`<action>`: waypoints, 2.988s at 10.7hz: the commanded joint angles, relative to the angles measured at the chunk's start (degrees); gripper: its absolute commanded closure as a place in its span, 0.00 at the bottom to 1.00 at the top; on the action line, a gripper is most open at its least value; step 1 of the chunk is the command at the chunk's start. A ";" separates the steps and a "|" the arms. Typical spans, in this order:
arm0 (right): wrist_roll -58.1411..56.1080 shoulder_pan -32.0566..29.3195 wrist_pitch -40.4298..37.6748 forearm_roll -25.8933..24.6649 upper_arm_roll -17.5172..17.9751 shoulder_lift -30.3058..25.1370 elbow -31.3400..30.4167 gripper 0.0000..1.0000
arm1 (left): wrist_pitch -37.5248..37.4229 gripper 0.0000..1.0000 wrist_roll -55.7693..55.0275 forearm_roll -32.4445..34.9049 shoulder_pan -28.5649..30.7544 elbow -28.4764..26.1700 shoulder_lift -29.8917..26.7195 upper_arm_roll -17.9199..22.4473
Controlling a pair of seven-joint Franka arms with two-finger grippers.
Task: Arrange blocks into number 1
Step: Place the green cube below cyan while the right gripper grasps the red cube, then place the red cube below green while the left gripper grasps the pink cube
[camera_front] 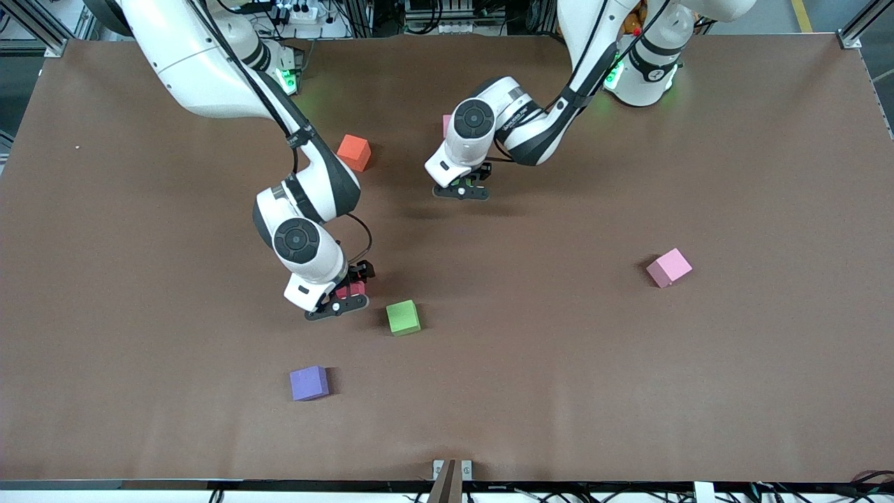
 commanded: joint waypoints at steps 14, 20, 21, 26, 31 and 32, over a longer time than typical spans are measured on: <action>10.43 3.72 0.84 0.69 2.66 0.34 -0.72 1.00 | -2.28 0.00 -13.35 0.49 1.37 1.00 -3.29 0.52; 24.13 8.53 0.49 0.69 9.26 -0.37 -1.60 1.00 | -10.47 0.00 14.25 5.24 19.66 1.08 -13.77 4.18; 26.51 10.73 0.41 0.61 9.26 -0.28 -1.60 1.00 | -10.56 0.00 21.99 5.24 20.11 1.09 -13.95 7.95; 35.75 21.63 0.67 -0.54 7.51 1.13 -1.25 1.00 | -14.25 0.00 47.64 4.45 22.49 0.91 -14.04 23.88; 36.02 25.43 3.81 -1.33 4.52 2.01 -0.90 1.00 | -14.25 0.00 48.08 5.06 22.92 -0.14 -10.71 26.53; 36.02 25.43 4.27 -1.42 4.52 2.09 -0.90 1.00 | -14.17 0.00 48.26 4.89 23.01 -0.06 -9.66 29.14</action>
